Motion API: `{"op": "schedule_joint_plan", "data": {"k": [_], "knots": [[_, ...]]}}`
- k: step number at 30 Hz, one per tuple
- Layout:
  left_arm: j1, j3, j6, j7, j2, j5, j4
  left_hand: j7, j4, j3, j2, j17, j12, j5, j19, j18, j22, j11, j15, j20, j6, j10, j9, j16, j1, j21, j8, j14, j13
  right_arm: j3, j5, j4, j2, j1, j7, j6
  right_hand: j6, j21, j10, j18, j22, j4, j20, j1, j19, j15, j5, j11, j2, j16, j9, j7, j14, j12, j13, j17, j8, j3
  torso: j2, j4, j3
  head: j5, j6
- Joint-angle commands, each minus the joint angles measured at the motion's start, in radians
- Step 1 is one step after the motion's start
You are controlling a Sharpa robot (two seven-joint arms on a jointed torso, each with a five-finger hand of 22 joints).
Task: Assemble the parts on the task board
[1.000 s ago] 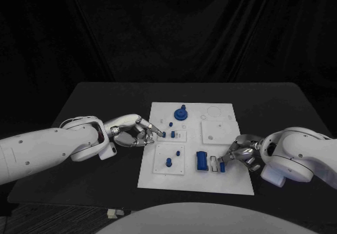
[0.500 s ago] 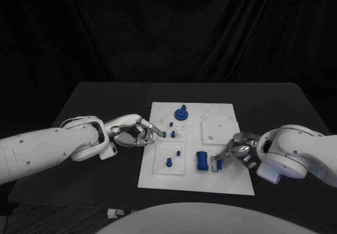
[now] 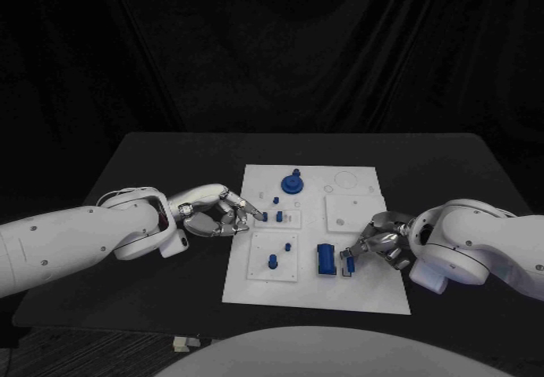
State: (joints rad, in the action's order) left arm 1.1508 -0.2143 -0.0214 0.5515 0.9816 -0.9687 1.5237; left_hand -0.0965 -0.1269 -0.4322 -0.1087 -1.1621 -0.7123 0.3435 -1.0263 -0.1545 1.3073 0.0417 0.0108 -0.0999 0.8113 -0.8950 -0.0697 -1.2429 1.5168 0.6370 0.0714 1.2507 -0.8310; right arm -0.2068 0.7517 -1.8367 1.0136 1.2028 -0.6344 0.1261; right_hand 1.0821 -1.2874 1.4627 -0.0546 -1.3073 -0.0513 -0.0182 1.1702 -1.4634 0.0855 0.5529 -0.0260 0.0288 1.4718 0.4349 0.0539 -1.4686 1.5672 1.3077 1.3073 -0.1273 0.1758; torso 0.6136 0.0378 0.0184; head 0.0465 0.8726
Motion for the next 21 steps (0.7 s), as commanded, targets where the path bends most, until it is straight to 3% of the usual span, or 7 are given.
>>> {"op": "schedule_joint_plan", "data": {"k": [1, 3, 21], "knots": [[-0.001, 0.001, 0.007, 0.010, -0.001, 0.009, 0.003, 0.002, 0.000, -0.008, -0.002, 0.001, -0.007, 0.004, 0.005, -0.012, 0.042, -0.003, -0.001, 0.001, -0.001, -0.006, 0.001, 0.004, -0.010, 0.004, 0.000, -0.007, 0.001, 0.000, 0.026, 0.002, -0.002, -0.002, -0.009, -0.013, -0.008, 0.004, 0.108, -0.006, -0.182, -0.003, -0.004, -0.008, -0.001, 0.004, -0.016, -0.001, -0.007, 0.001, 0.002, 0.001, -0.068, 0.004, 0.263, 0.085, -0.002, 0.006, 0.000, 0.0001, 0.0000, 0.001, 0.000], [-0.001, 0.001, 0.007, 0.010, -0.001, 0.009, 0.003, 0.002, 0.000, -0.008, -0.002, 0.001, -0.007, 0.004, 0.005, -0.012, 0.042, -0.003, -0.001, 0.001, -0.001, -0.006, 0.001, 0.004, -0.010, 0.004, 0.000, -0.007, 0.001, 0.000, 0.031, 0.003, -0.003, -0.003, -0.010, -0.015, -0.010, 0.005, 0.108, -0.006, -0.182, -0.003, -0.005, -0.015, -0.001, 0.003, -0.047, -0.001, -0.008, 0.000, 0.002, 0.001, -0.068, 0.004, 0.263, 0.084, -0.003, 0.005, 0.000, 0.0002, 0.0001, 0.001, 0.000], [-0.001, 0.001, 0.007, 0.010, -0.002, 0.009, 0.003, 0.002, 0.000, -0.008, -0.002, 0.001, -0.007, 0.004, 0.005, -0.012, 0.042, -0.003, -0.001, 0.001, -0.001, -0.006, 0.001, 0.004, -0.010, 0.004, 0.000, -0.007, 0.001, 0.000, 0.049, 0.002, -0.001, -0.015, -0.013, -0.025, -0.012, 0.010, 0.108, -0.007, -0.181, -0.001, -0.006, -0.028, 0.000, 0.002, -0.072, 0.000, -0.010, -0.002, 0.003, 0.002, -0.067, 0.004, 0.263, 0.080, -0.006, 0.004, 0.000, 0.0001, 0.0001, 0.002, 0.000]]}}
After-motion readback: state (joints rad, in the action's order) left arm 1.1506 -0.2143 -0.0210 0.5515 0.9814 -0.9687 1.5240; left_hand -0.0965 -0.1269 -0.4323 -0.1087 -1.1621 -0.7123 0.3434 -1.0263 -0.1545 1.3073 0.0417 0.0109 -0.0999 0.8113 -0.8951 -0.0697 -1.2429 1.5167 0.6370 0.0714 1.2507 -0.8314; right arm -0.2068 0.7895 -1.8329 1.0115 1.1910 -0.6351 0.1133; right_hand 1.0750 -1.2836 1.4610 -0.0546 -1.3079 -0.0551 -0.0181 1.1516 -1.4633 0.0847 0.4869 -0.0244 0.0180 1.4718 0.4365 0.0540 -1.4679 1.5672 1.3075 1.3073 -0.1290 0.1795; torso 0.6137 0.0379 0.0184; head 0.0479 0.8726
